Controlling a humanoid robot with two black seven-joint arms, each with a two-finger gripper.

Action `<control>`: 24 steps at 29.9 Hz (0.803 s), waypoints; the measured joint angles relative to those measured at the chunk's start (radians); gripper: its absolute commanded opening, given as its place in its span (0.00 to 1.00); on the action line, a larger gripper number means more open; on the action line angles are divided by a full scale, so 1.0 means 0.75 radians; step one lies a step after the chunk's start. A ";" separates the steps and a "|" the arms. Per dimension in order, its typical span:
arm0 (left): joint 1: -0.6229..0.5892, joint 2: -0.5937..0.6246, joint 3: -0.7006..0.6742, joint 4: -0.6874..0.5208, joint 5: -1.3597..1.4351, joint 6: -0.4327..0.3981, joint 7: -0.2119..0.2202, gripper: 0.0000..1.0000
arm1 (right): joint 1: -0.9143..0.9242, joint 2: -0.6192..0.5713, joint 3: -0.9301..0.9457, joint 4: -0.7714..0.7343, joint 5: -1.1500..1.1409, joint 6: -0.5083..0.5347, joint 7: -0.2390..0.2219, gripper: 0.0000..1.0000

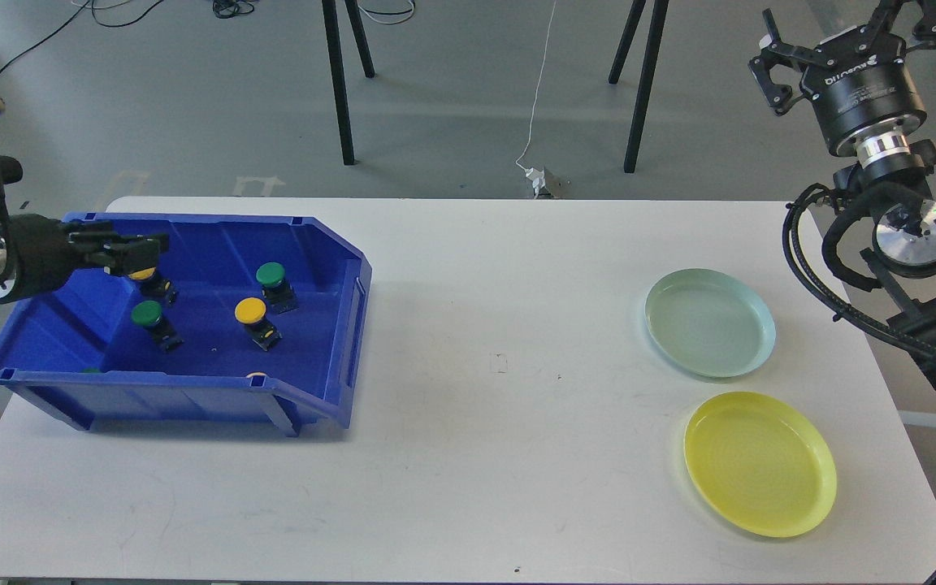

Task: Pass button and place on color plate
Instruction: 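Lower the left gripper into the bin and grasp a green-topped button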

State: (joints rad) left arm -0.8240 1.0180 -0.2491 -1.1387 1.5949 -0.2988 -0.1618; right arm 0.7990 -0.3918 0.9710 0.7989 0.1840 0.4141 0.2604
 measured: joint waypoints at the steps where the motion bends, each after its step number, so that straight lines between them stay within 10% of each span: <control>1: 0.001 -0.022 0.018 0.031 0.001 0.011 0.001 0.80 | -0.004 0.000 0.000 0.000 0.000 0.000 0.000 0.99; 9: 0.012 -0.224 0.095 0.379 0.002 0.052 -0.057 0.81 | -0.022 0.004 -0.002 0.000 -0.001 -0.002 0.000 0.99; 24: 0.065 -0.361 0.098 0.560 0.001 0.058 -0.101 0.81 | -0.026 0.002 -0.006 -0.017 -0.018 0.000 0.000 0.99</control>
State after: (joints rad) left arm -0.7754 0.7473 -0.1760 -0.7184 1.5958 -0.2550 -0.2375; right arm 0.7793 -0.3899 0.9666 0.7861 0.1704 0.4140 0.2602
